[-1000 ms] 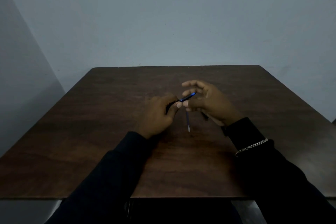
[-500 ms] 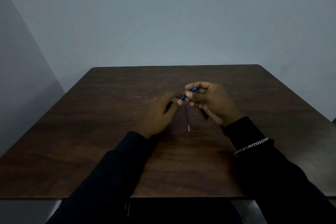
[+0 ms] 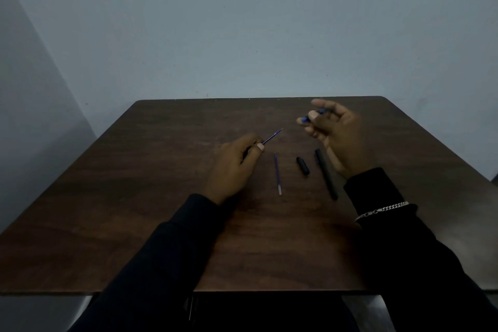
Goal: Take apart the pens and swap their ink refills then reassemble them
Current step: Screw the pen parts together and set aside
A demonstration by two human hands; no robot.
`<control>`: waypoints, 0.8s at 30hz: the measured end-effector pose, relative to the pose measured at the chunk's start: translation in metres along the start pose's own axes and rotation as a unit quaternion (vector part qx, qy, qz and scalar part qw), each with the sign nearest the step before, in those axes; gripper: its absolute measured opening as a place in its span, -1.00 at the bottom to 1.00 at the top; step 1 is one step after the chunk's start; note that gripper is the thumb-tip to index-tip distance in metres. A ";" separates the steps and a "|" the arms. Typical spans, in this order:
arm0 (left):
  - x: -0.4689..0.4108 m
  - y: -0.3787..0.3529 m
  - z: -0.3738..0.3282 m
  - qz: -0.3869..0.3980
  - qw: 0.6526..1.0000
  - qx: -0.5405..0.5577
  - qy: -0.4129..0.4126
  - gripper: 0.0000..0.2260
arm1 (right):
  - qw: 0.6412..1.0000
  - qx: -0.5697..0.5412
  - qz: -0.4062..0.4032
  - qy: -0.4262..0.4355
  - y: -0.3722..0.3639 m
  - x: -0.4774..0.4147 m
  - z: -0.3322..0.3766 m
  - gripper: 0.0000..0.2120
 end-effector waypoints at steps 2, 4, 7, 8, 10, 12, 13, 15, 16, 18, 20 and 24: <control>0.000 0.000 0.001 -0.004 1.000 -0.003 0.002 -0.80 | 0.991 0.126 -0.023 0.026 0.013 -0.002 0.008 -0.68; 0.000 0.000 0.002 -0.006 1.000 -0.003 0.001 -0.79 | 0.963 0.269 -0.032 0.009 0.017 -0.001 0.007 -0.63; -0.001 0.000 0.002 -0.009 1.000 -0.006 -0.005 -0.77 | 0.881 0.472 -0.003 -0.040 0.008 0.001 -0.004 -0.79; -0.001 0.000 0.002 -0.011 1.000 -0.008 -0.007 -0.78 | 0.848 0.527 0.014 -0.059 0.004 0.002 -0.008 -0.85; -0.001 0.000 0.001 -0.010 1.000 -0.010 -0.009 -0.79 | 0.796 0.597 0.037 -0.088 -0.003 0.004 -0.015 -0.86; -0.001 0.000 0.000 -0.008 1.000 -0.011 -0.011 -0.80 | 0.769 0.628 0.049 -0.114 -0.006 0.007 -0.019 -0.79; -0.001 0.001 -0.001 -0.007 1.000 -0.013 -0.013 -0.80 | 0.759 0.637 0.055 -0.122 -0.007 0.009 -0.021 -0.77; -0.001 0.001 -0.004 -0.007 1.000 -0.012 -0.017 -0.79 | 0.750 0.646 0.059 -0.129 -0.009 0.012 -0.021 -0.79; 0.000 0.001 -0.004 -0.008 1.000 -0.010 -0.018 -0.79 | 0.748 0.648 0.059 -0.131 -0.010 0.013 -0.021 -0.81; 0.000 0.000 -0.006 -0.004 1.000 -0.011 -0.020 -0.78 | 0.753 0.642 0.061 -0.131 -0.012 0.015 -0.021 -0.81; 0.000 -0.001 -0.006 0.003 1.000 -0.015 -0.022 -0.79 | 0.767 0.625 0.060 -0.134 -0.014 0.016 -0.023 -0.77; 0.000 -0.002 -0.007 0.011 0.999 -0.020 -0.025 -0.79 | 0.784 0.602 0.051 -0.142 -0.012 0.015 -0.026 -0.78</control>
Point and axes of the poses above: each hand's wrist, its own x-axis away from the middle knuckle, its own y-axis out of the back of the hand, z = x × y, the point moved 7 cm from there along -x, towards the middle knuckle, and after that the axes turned 3 degrees about -x, right-handed, at the moved point
